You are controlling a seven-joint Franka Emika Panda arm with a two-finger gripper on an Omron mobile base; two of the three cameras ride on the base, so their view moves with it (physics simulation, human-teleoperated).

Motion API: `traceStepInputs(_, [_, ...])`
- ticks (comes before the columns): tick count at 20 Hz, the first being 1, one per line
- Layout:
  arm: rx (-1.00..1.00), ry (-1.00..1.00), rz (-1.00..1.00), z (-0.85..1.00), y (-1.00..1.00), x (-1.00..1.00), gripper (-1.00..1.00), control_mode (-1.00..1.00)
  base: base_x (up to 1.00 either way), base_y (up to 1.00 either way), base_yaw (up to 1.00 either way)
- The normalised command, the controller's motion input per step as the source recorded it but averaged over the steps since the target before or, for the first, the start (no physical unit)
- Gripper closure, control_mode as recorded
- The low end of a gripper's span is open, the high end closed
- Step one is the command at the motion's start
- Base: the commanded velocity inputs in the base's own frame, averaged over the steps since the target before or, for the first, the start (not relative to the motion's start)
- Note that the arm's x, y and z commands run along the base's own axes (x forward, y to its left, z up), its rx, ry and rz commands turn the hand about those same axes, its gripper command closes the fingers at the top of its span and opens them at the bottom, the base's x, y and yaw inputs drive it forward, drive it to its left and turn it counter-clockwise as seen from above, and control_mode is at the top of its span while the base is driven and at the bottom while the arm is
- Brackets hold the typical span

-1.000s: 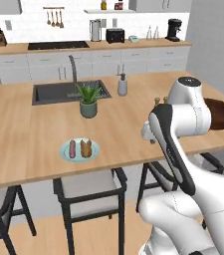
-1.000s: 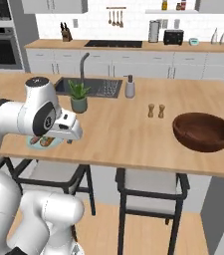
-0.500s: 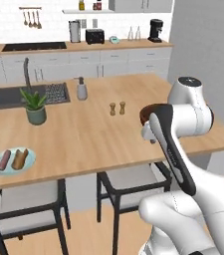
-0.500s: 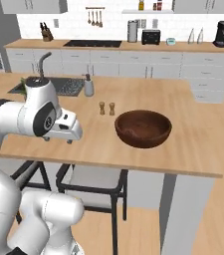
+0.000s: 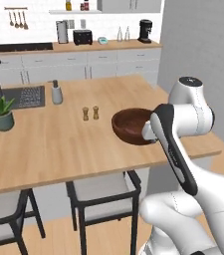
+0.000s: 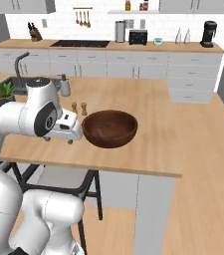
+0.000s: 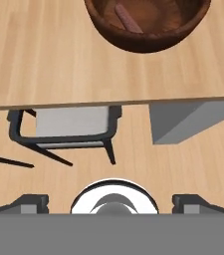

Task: Place one bun and one sausage from the bowl on each plate.

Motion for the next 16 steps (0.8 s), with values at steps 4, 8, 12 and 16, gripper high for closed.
traceStepInputs(4, [0.0,0.0,0.0,0.0,0.0,0.0,-1.0,1.0,0.36,-0.49,0.0])
traceStepInputs(8, [0.0,0.0,0.0,0.0,0.0,0.0,-1.0,1.0,0.38,-0.38,0.0])
traceStepInputs(12, [0.0,0.0,0.0,0.0,0.0,0.0,-1.0,1.0,0.42,-0.31,0.0])
traceStepInputs(16, [0.0,0.0,0.0,0.0,0.0,0.0,-1.0,1.0,0.46,-0.24,0.0])
